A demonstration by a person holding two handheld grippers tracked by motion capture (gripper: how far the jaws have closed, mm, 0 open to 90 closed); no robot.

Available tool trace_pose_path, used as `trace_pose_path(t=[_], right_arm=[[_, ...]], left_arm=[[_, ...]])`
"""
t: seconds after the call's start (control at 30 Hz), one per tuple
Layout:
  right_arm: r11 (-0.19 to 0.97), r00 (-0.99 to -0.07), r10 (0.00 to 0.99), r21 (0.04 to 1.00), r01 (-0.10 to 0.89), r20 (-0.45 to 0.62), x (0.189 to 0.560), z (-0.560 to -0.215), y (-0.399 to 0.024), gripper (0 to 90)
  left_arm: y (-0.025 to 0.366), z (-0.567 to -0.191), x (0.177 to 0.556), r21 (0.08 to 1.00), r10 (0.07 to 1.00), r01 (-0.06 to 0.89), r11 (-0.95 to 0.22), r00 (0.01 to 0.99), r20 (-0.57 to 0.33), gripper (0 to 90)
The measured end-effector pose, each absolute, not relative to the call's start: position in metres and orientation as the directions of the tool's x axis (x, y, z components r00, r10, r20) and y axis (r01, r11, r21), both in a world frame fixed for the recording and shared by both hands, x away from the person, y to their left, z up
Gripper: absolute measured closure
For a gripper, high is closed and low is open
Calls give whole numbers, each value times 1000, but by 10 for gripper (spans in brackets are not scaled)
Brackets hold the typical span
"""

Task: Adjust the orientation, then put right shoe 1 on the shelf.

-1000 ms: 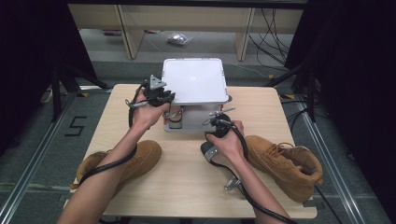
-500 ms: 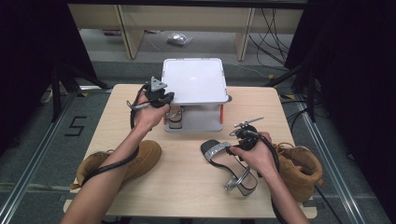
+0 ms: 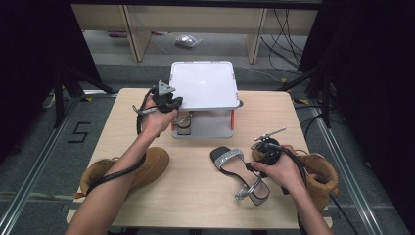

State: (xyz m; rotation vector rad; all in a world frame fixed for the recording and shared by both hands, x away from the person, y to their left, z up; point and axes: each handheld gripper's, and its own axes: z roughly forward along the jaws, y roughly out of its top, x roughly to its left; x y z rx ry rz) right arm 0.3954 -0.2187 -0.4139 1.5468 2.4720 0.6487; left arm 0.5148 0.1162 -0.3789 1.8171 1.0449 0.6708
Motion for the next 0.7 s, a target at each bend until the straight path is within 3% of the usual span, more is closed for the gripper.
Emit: trace_pose_path(t=[0.7], right_arm=[[413, -467, 879, 335, 847, 98, 390, -416, -219, 330]], left_arm=[[118, -377, 517, 889, 862, 391, -238, 507, 8, 896]])
